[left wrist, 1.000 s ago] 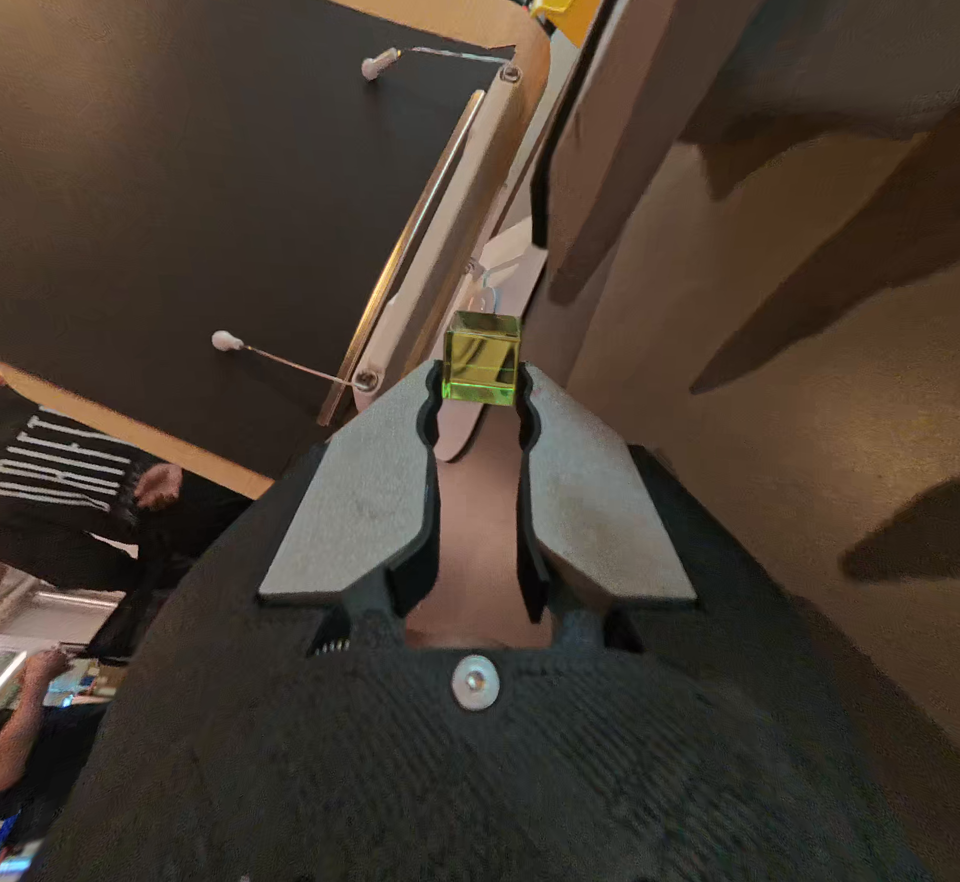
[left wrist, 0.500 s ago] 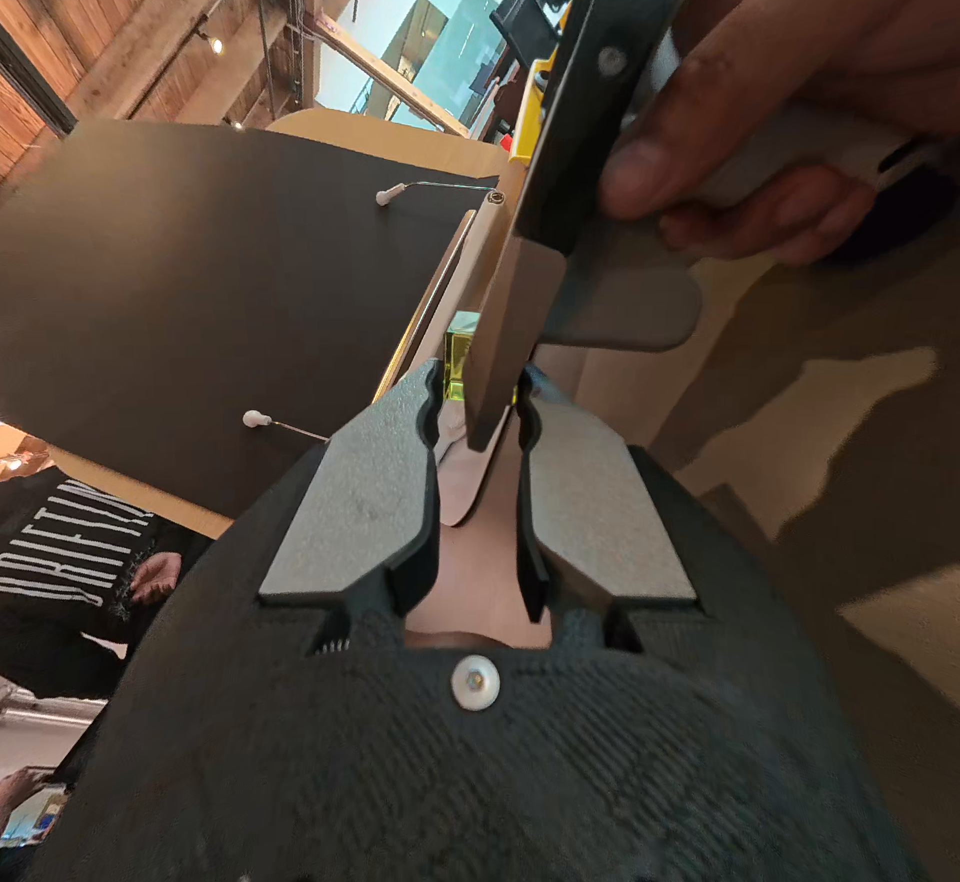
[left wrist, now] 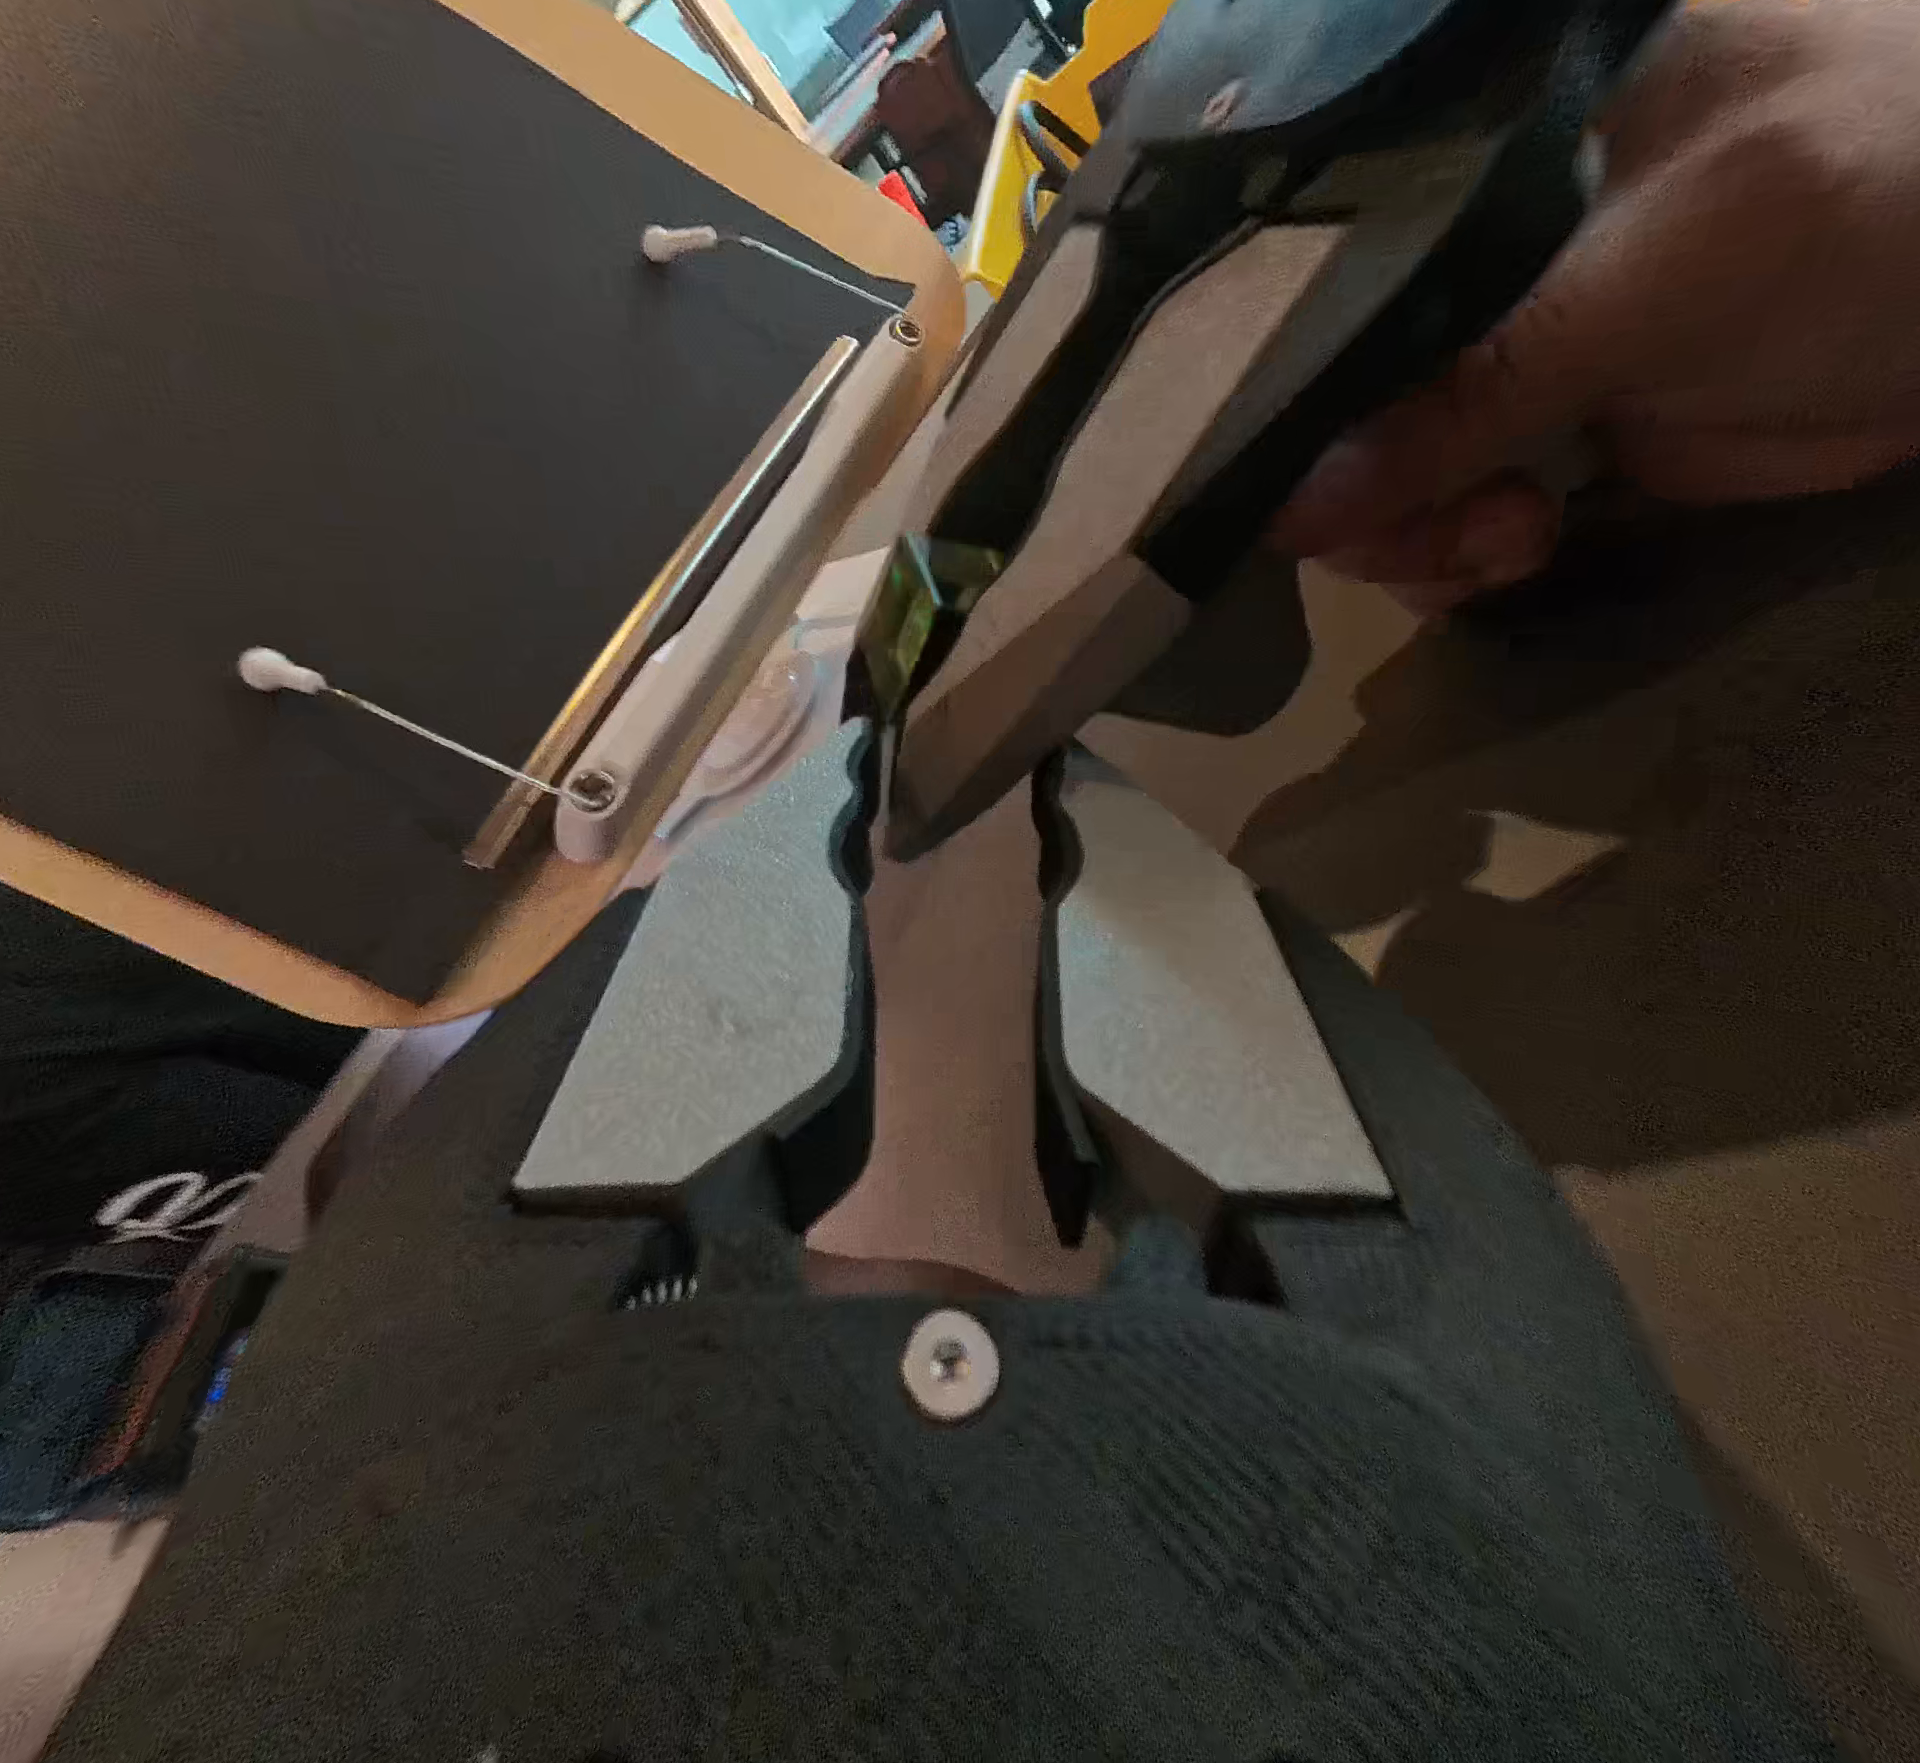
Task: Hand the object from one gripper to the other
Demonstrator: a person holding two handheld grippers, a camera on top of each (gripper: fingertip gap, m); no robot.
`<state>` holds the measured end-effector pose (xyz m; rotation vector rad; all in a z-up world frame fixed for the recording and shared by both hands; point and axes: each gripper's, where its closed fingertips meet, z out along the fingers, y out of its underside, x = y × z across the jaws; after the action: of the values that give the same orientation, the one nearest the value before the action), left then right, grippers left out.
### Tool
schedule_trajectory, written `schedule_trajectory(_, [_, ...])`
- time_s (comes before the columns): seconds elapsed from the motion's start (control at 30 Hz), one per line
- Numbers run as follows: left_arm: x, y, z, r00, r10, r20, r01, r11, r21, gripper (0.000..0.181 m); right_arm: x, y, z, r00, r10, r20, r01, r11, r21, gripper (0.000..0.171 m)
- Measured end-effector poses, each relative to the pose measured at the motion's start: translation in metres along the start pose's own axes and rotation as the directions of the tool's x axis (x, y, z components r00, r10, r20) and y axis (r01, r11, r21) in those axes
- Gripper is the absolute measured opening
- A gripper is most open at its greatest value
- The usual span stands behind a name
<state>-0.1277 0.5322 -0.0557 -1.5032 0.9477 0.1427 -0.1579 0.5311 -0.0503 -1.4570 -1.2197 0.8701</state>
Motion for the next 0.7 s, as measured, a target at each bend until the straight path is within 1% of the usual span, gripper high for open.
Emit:
schedule_trajectory(0.07, [0.001,0.0,0.001,0.994,-0.103,-0.035,0.103,0.995,-0.003,0.032,0.011,-0.003,-0.008,0.984,-0.145,-0.108,0.144,0.989,-0.014,0.029])
schedule_trajectory(0.13, [0.002,0.005,0.003,0.974,-0.211,-0.086,0.211,0.977,-0.01,0.038,0.029,-0.004,-0.018,0.943,-0.254,-0.217,0.25,0.967,-0.05,0.028])
schedule_trajectory(0.2, [-0.007,0.006,0.002,0.945,-0.309,-0.11,0.311,0.95,0.002,0.04,0.047,-0.005,-0.03,0.887,-0.345,-0.308,0.331,0.938,-0.098,0.029])
schedule_trajectory(0.27, [-0.014,0.002,-0.003,0.894,-0.415,-0.17,0.427,0.904,0.038,0.039,0.057,-0.009,-0.041,0.814,-0.45,-0.367,0.428,0.892,-0.144,0.029])
schedule_trajectory(0.3, [-0.016,0.0,-0.005,0.858,-0.468,-0.211,0.488,0.872,0.05,0.039,0.056,-0.011,-0.044,0.786,-0.494,-0.372,0.473,0.868,-0.152,0.029])
schedule_trajectory(0.33, [-0.01,-0.006,-0.007,0.804,-0.514,-0.298,0.551,0.833,0.049,0.042,0.052,-0.013,-0.045,0.76,-0.535,-0.37,0.514,0.842,-0.162,0.029])
schedule_trajectory(0.4, [0.011,-0.023,-0.017,0.64,-0.571,-0.514,0.662,0.749,-0.008,0.049,0.045,-0.021,-0.048,0.692,-0.606,-0.391,0.588,0.788,-0.18,0.029])
schedule_trajectory(0.43, [0.015,-0.029,-0.021,0.571,-0.593,-0.568,0.705,0.708,-0.03,0.056,0.04,-0.024,-0.048,0.676,-0.625,-0.391,0.61,0.772,-0.18,0.029])
schedule_trajectory(0.47, [0.013,-0.032,-0.021,0.534,-0.614,-0.581,0.739,0.673,-0.033,0.058,0.034,-0.025,-0.047,0.668,-0.64,-0.378,0.63,0.758,-0.169,0.029])
schedule_trajectory(0.57, [0.005,-0.038,-0.025,0.487,-0.637,-0.598,0.788,0.615,-0.013,0.059,0.015,-0.023,-0.043,0.635,-0.699,-0.328,0.69,0.705,-0.165,0.029])
schedule_trajectory(0.7, [0.009,-0.042,-0.027,0.48,-0.647,-0.593,0.786,0.618,-0.038,0.063,-0.019,-0.019,-0.033,0.522,-0.813,-0.258,0.804,0.57,-0.168,0.029])
